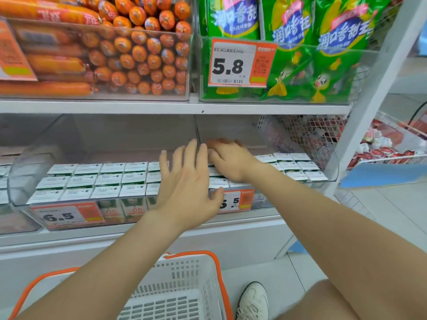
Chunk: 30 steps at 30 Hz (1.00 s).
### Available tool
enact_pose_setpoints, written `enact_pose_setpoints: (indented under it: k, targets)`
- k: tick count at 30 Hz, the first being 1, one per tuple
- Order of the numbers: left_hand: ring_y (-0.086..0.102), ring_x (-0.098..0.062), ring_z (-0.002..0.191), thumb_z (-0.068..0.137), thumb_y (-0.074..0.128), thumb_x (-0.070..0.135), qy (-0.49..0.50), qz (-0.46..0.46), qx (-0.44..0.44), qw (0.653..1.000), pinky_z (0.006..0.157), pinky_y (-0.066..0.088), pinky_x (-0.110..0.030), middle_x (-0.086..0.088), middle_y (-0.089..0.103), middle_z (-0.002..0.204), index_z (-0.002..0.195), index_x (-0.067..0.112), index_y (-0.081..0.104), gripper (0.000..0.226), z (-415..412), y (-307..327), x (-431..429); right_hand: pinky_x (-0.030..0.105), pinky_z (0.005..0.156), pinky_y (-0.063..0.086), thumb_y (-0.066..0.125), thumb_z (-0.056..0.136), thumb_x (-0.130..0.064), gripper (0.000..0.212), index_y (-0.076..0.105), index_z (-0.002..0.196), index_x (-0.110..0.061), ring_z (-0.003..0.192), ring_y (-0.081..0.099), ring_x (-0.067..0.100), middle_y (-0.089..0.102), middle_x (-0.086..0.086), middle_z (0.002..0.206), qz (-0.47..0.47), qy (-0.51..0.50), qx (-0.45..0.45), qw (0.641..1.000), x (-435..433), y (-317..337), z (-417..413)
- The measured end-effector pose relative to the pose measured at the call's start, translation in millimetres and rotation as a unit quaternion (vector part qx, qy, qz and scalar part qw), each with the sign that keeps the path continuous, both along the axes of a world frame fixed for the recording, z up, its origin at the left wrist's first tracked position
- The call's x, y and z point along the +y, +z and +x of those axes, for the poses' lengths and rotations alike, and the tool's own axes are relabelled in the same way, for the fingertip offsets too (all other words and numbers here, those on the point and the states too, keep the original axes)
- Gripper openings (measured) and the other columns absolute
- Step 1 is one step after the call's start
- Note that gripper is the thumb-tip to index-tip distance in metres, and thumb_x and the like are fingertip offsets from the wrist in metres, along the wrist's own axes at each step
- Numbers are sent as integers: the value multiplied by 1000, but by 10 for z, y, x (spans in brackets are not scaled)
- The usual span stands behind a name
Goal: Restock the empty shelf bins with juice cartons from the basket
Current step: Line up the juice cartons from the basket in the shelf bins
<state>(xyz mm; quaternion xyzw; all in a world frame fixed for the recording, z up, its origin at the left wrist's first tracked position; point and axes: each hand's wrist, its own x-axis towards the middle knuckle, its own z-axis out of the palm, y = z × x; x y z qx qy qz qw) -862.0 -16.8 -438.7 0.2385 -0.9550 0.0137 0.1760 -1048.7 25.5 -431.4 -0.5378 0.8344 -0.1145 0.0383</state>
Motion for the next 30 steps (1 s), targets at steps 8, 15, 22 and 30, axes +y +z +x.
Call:
enact_pose_setpoints:
  k: [8, 15, 22, 30]
  targets:
    - [47, -36, 137, 98, 38, 47, -167, -100, -29, 980, 117, 34, -51, -16, 55, 146, 123, 9, 66, 53, -401, -80, 252, 48, 87, 54, 50, 90, -17, 37, 74, 118, -15, 98, 66, 41, 72, 17, 110, -46, -148, 147, 977, 896, -16, -644]
    - [24, -34, 156, 108, 18, 50, -126, -75, -119, 982, 124, 20, -56, -12, 22, 171, 164, 16, 17, 65, -650, -261, 366, 50, 92, 41, 28, 105, -45, 37, 55, 86, -30, 92, 53, 29, 58, -6, 89, 46, -83, 11, 995, 778, -75, -760]
    - [17, -31, 158, 111, 22, 49, -113, -57, -132, 983, 124, 18, -59, -8, 16, 173, 165, 18, 11, 64, -669, -256, 401, 55, 106, 32, 25, 111, -48, 30, 50, 102, -34, 116, 58, 33, 68, 1, 113, 85, -58, 35, 994, 804, -103, -769]
    - [10, -27, 162, 106, 27, 62, -130, 14, -134, 982, 127, 7, -60, -9, 22, 172, 154, 12, 34, 70, -823, -46, 395, 40, 71, 50, 30, 99, -46, 40, 64, 89, -26, 80, 62, 34, 68, 3, 83, -71, -64, 80, 992, 973, -45, -951]
